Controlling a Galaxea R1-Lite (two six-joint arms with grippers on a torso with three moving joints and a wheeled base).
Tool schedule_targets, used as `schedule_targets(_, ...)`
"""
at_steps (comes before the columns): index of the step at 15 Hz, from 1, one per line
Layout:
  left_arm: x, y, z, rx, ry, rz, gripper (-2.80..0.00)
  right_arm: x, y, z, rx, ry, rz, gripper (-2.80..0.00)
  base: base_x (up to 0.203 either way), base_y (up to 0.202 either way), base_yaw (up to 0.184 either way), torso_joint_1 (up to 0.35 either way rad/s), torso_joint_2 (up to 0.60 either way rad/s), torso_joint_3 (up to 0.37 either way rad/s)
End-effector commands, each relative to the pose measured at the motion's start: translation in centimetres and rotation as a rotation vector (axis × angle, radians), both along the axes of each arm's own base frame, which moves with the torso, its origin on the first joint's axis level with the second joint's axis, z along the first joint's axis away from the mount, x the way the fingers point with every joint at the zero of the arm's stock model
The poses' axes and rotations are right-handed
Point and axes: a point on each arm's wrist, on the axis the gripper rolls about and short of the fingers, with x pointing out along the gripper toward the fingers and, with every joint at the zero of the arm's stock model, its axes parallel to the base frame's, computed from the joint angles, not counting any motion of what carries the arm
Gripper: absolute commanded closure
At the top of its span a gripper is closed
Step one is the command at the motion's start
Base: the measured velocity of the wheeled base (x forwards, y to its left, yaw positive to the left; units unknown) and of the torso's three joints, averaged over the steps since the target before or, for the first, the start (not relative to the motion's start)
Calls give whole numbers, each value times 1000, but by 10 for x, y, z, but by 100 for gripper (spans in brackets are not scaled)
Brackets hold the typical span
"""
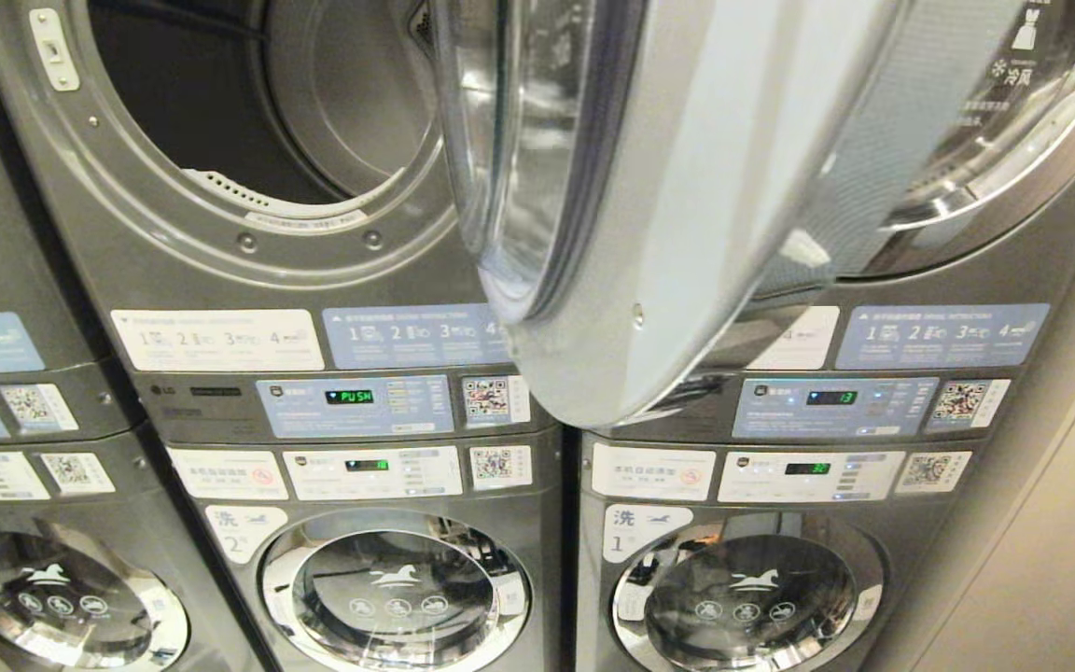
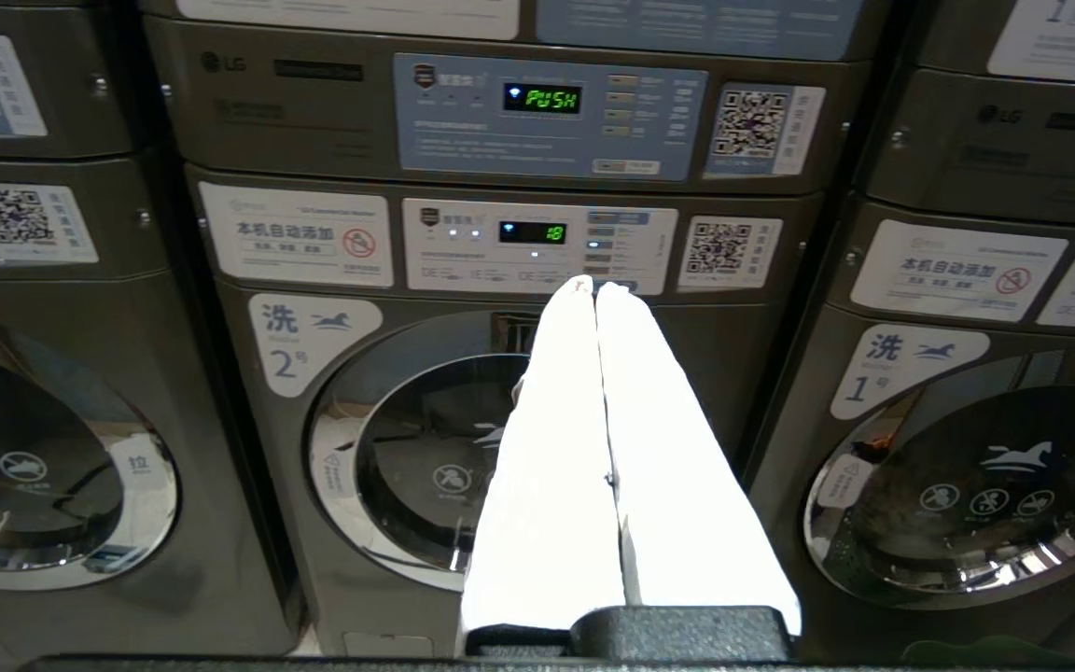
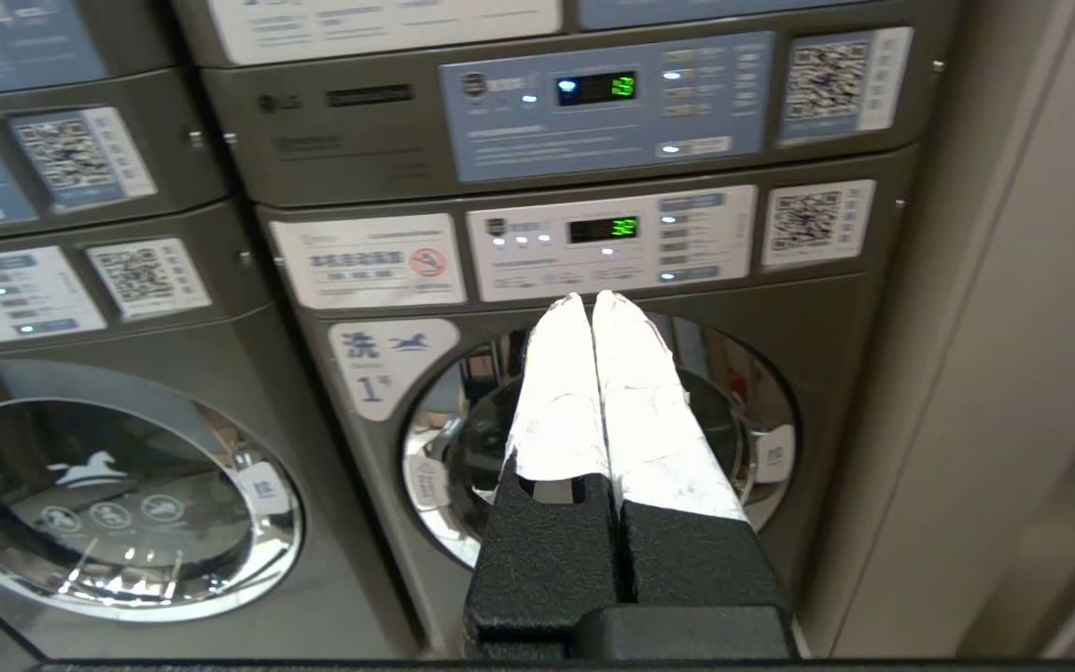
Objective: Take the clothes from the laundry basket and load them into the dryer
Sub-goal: Take the clothes out of the basket
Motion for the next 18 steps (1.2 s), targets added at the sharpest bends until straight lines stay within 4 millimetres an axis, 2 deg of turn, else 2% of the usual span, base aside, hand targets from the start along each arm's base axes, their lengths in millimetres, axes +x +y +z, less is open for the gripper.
schedule_targets(1, 0, 0, 0, 0, -1, 0, 0, 1, 0, -2, 0, 7, 1, 0, 0, -114, 7, 7, 2, -2)
schedule_targets(11, 0, 0, 0, -2, -2, 0, 0, 1, 0, -2, 0, 7, 0, 0, 0, 0, 0, -35, 76, 41)
schedule_targets(15, 0, 0, 0, -116, 3, -5, 0, 1, 0, -2, 0, 7, 1, 0, 0, 0, 0, -62, 133, 64)
schedule_targets(18, 0, 0, 0, -97, 1, -5, 0, 1, 0, -2, 0, 7, 0, 0, 0, 0, 0, -58, 135, 69)
